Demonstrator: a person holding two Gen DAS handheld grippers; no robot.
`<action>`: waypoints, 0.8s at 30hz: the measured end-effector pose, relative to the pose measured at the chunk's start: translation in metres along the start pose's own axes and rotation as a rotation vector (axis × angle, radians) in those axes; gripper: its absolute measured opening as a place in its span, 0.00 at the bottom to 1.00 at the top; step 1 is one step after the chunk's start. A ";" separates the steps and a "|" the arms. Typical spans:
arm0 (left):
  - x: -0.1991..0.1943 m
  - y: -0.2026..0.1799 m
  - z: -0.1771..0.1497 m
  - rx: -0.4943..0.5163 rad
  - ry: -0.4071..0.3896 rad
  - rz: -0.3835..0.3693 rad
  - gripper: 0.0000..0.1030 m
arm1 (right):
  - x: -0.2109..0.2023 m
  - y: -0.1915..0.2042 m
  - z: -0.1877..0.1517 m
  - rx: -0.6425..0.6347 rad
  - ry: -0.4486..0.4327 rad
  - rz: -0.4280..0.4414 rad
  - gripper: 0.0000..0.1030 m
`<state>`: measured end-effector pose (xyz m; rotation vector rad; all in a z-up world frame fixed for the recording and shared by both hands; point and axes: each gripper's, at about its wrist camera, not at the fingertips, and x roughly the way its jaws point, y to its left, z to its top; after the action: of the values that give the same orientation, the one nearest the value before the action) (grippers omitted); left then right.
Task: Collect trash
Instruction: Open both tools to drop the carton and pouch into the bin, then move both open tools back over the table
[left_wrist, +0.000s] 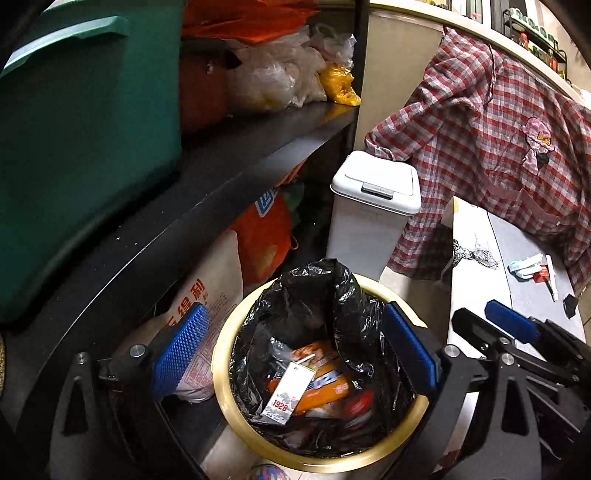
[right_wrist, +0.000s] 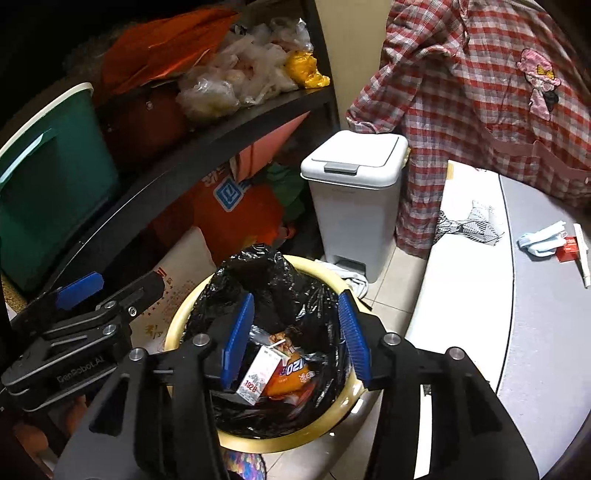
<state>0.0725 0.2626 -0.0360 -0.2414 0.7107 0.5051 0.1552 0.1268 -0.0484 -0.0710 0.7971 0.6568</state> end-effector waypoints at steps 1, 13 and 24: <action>-0.001 0.000 0.000 0.003 -0.004 0.004 0.89 | -0.002 -0.001 0.000 0.000 -0.002 -0.002 0.51; -0.015 -0.029 0.004 0.035 -0.056 -0.020 0.90 | -0.053 -0.025 -0.007 0.003 -0.045 -0.069 0.65; -0.022 -0.104 -0.005 0.093 -0.096 -0.112 0.90 | -0.138 -0.121 -0.027 0.060 -0.129 -0.271 0.66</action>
<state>0.1095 0.1639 -0.0202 -0.1674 0.6214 0.3730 0.1363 -0.0494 0.0051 -0.0795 0.6677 0.3763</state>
